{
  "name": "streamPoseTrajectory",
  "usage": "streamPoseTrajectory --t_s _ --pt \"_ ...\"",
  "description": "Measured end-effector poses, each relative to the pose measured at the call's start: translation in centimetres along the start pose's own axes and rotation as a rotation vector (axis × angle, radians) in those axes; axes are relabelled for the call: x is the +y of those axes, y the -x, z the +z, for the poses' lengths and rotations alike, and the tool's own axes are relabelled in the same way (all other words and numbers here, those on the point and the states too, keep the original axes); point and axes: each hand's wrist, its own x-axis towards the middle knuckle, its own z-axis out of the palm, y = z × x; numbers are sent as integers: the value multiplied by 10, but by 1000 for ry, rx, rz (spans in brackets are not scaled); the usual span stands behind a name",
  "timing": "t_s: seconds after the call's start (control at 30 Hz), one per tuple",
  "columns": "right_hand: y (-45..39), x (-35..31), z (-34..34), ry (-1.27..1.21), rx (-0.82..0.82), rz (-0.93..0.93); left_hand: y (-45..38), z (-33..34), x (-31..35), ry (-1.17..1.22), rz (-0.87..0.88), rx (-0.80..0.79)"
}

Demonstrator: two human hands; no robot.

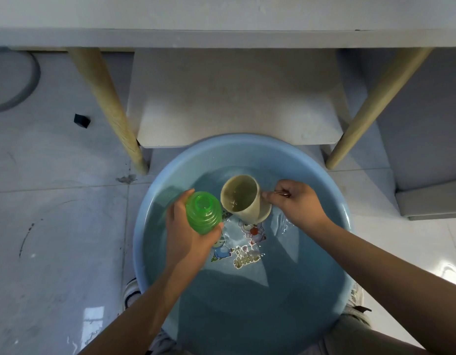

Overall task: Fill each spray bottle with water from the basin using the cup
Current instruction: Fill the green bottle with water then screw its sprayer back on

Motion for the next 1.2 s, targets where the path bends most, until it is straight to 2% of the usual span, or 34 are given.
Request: streamPoseTrajectory --t_s 0.1,0.2,0.33,0.57,0.83,1.2 --pt "3 -7 -5 -145 45 49 0 0 -1 -5 0 3" --pt "8 -21 -12 -121 126 -34 -1 0 -1 -22 -16 -17" --pt "17 -38 -20 -68 235 -205 0 0 4 -33 -23 -52" --pt "22 -52 -24 251 422 -691 -1 2 10 -51 1 -79" --pt "22 -58 -27 368 487 -961 0 1 11 -51 20 -100" --pt "22 -62 -28 431 500 -1073 -2 3 11 -26 28 -93"
